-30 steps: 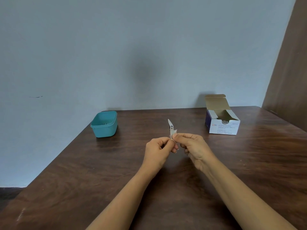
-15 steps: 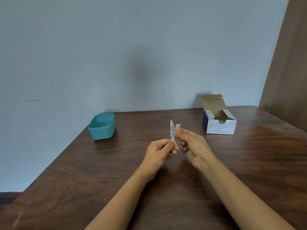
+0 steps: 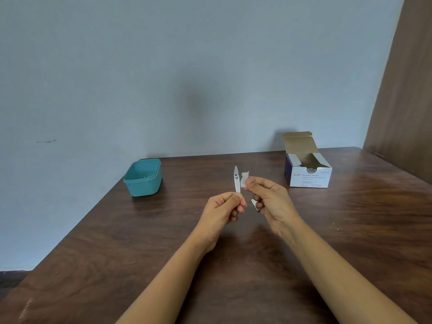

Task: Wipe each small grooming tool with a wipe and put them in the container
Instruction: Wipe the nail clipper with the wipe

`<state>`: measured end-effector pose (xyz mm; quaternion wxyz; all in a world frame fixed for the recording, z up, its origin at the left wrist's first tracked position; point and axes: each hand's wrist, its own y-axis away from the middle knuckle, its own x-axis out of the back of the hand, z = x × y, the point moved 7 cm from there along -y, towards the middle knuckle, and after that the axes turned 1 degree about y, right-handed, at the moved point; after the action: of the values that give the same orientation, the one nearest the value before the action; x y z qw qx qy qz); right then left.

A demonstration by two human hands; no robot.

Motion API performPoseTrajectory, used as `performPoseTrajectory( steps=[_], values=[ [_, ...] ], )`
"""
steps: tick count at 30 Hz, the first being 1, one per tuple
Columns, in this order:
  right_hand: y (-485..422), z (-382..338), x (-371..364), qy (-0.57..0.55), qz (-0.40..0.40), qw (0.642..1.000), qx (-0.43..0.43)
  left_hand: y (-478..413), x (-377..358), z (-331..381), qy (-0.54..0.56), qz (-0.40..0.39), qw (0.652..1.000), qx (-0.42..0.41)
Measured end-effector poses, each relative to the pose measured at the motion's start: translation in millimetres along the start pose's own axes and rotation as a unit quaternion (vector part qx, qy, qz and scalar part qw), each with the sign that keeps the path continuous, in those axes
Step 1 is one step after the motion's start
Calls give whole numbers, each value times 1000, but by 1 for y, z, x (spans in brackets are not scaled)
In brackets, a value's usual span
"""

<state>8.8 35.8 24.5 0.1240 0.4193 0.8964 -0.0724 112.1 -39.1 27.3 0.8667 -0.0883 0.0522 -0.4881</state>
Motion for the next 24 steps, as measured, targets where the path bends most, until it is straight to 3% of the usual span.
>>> performPoseTrajectory(
  steps=[9,24],
  values=[
    [0,-3,-4,5,-17,1000,-7,1,1,1,-2,-2,1000,1],
    [6,-11,-3,143,-15,989,22,0,3,2,-72,11,997,-14]
  ],
)
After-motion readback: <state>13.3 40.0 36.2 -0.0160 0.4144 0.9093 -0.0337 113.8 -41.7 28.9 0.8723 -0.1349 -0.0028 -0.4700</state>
